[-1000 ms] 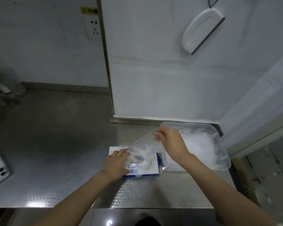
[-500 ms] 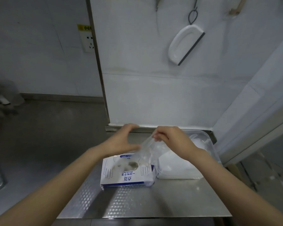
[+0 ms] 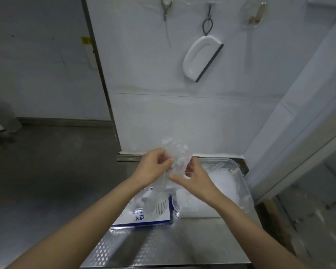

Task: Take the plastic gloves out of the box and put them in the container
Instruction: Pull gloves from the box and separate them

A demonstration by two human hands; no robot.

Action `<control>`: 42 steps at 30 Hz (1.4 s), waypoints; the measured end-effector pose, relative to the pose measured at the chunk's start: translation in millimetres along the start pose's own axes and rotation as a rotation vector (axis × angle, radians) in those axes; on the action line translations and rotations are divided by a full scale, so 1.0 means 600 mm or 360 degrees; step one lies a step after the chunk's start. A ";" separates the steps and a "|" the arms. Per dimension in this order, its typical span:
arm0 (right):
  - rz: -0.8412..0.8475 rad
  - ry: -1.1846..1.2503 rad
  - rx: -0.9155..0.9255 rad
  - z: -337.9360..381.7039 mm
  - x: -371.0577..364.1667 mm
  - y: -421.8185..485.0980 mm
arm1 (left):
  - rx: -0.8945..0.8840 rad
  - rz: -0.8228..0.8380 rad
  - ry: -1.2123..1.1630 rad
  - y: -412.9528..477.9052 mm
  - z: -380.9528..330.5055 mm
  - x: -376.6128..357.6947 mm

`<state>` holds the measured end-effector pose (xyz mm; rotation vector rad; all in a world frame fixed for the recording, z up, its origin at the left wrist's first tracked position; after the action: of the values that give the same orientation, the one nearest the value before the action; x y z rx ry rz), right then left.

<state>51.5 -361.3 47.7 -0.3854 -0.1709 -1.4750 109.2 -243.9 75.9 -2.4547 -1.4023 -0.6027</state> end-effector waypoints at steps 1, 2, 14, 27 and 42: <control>-0.0032 0.0000 0.0012 -0.005 0.001 0.000 | 0.0001 -0.0005 0.0021 0.000 -0.002 -0.005; -0.0086 0.0016 0.0023 -0.009 0.007 0.002 | 0.0007 -0.0005 0.0032 -0.001 -0.003 -0.009; -0.0166 -0.0093 0.0001 -0.048 0.075 0.013 | 0.0341 0.0125 -0.0179 -0.022 0.076 -0.021; 0.0478 -0.0259 0.0150 -0.017 0.026 -0.002 | -0.0058 0.0559 0.0105 -0.003 0.000 -0.050; 0.0038 -0.0634 0.0102 -0.013 0.079 -0.014 | -0.0035 0.0500 0.0316 0.039 -0.053 -0.061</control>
<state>47.2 -408.7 58.2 -0.6246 -0.5282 -1.3527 105.7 -296.4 86.4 -2.4797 -0.9168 -0.7631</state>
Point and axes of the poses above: each hand's wrist, its own y-axis towards the middle knuckle, its own x-axis out of the back of the hand, z = x × y, the point moved 9 cm from there along y, towards the middle knuckle, and after that the axes turned 8 degrees about z, right-handed, at the moved point
